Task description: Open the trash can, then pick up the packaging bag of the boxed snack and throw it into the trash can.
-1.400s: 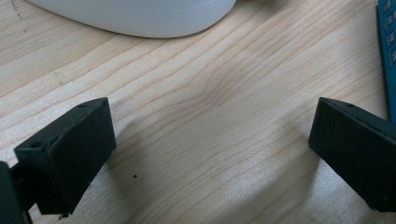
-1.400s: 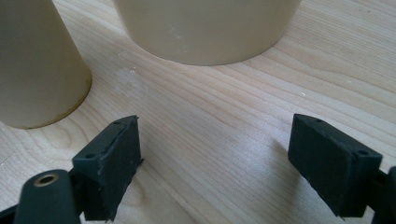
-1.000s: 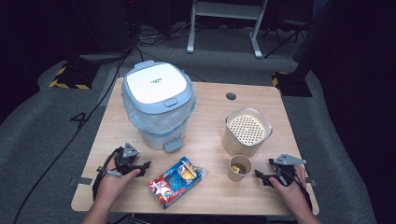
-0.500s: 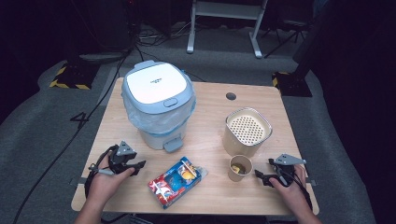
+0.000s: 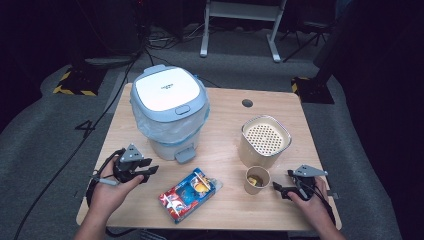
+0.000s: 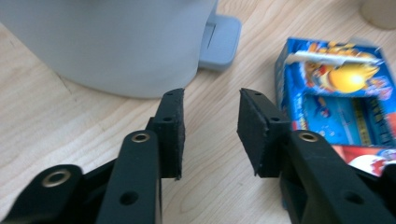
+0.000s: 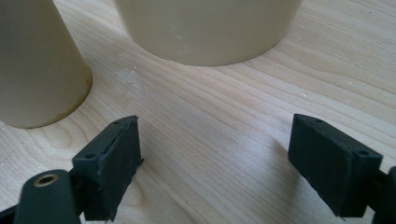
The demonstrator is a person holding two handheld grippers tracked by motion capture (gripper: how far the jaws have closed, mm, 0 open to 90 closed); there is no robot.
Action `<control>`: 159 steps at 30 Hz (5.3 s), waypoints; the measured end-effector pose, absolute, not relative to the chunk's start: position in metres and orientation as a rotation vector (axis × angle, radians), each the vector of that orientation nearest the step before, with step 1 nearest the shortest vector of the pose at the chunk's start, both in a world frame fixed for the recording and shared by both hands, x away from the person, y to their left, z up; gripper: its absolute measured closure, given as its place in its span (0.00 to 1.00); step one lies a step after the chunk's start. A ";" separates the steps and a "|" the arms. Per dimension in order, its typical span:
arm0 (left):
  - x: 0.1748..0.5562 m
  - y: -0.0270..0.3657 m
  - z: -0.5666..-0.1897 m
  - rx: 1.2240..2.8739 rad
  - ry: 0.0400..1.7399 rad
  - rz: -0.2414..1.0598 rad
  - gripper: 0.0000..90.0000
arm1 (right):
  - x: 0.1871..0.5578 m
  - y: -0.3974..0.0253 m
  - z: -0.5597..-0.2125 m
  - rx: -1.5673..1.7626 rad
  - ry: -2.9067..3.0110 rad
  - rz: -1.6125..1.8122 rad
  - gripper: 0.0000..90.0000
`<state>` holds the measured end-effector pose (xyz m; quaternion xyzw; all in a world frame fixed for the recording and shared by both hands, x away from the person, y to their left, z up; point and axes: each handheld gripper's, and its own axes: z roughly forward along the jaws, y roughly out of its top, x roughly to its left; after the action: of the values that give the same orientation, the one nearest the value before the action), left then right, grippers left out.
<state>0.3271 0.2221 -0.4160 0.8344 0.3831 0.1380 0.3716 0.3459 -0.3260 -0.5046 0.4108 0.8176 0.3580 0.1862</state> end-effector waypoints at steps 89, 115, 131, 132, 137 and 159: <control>0.394 0.155 -0.288 1.920 0.778 0.529 1.00 | 0.345 -0.326 -0.505 1.156 2.297 1.016 0.22; 0.393 0.152 -0.289 1.909 0.773 0.489 0.98 | 0.345 -0.326 -0.505 1.156 2.297 1.016 0.22; 0.370 0.144 -0.293 1.893 0.670 0.399 0.54 | 0.345 -0.326 -0.504 1.156 2.297 1.016 0.22; 0.369 0.144 -0.295 1.896 0.671 0.395 0.54 | 0.345 -0.326 -0.504 1.156 2.297 1.016 0.22; 0.361 0.147 -0.307 1.910 0.671 0.364 0.52 | 0.345 -0.326 -0.504 1.157 2.297 1.017 0.22; 0.341 0.157 -0.407 1.961 0.790 0.206 0.54 | 0.345 -0.326 -0.504 1.154 2.299 1.017 0.22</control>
<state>0.3410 0.1571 -0.4074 0.8064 0.3246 0.0845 0.4871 0.3452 -0.3261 -0.5045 0.4097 0.8166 0.3612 0.1865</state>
